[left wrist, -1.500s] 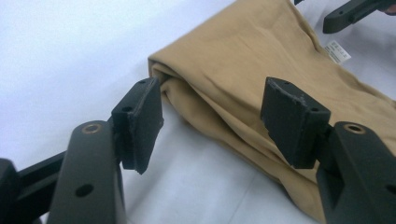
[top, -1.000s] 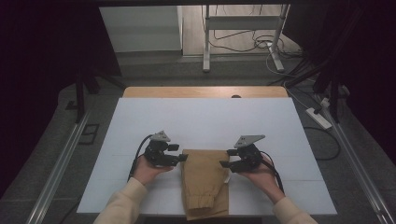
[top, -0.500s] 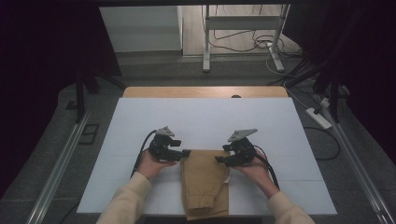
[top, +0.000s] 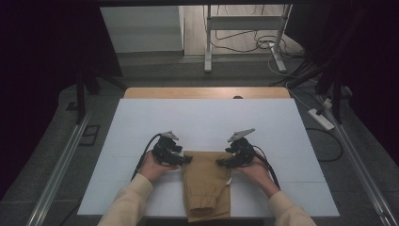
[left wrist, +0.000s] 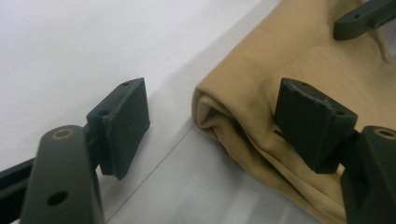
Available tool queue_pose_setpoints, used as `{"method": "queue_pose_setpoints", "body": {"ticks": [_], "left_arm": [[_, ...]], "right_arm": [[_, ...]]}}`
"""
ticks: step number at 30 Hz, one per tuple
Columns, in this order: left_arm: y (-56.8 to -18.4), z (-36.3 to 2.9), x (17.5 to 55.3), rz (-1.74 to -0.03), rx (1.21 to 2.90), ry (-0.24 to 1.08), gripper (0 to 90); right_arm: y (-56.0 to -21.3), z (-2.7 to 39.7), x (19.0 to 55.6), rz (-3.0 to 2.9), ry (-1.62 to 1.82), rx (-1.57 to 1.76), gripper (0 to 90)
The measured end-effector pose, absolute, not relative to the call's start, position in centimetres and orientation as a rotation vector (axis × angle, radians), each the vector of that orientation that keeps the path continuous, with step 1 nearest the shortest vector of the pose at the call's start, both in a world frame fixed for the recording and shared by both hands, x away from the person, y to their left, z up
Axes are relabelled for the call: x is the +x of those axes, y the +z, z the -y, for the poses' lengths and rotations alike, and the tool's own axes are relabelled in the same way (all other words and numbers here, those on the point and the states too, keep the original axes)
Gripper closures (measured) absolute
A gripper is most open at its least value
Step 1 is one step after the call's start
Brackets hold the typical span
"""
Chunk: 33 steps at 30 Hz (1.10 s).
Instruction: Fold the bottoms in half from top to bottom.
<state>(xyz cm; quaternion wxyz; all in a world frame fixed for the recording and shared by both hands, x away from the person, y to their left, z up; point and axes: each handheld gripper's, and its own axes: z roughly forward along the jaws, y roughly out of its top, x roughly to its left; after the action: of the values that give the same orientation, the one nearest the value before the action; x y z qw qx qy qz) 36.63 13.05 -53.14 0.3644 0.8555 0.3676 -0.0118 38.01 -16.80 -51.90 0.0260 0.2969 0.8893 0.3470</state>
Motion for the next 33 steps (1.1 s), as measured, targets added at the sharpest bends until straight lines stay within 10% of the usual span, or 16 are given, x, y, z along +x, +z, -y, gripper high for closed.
{"method": "queue_pose_setpoints", "body": {"ticks": [6, 16, 33], "left_arm": [[-53.5, -13.0, 36.6, -0.932, 2.185, -0.075, 32.7], [-53.6, -12.9, 36.3, -0.892, 2.176, -0.113, 70.4], [-52.2, -13.0, 37.6, -0.876, 2.141, -0.057, 74.4]], "right_arm": [[-52.0, 16.5, 37.8, -2.759, 1.064, 0.905, 34.8], [-51.6, 16.5, 37.5, -2.766, 1.087, 0.869, 73.4], [-50.3, 16.8, 38.2, -2.692, 1.154, 0.846, 78.8]]}}
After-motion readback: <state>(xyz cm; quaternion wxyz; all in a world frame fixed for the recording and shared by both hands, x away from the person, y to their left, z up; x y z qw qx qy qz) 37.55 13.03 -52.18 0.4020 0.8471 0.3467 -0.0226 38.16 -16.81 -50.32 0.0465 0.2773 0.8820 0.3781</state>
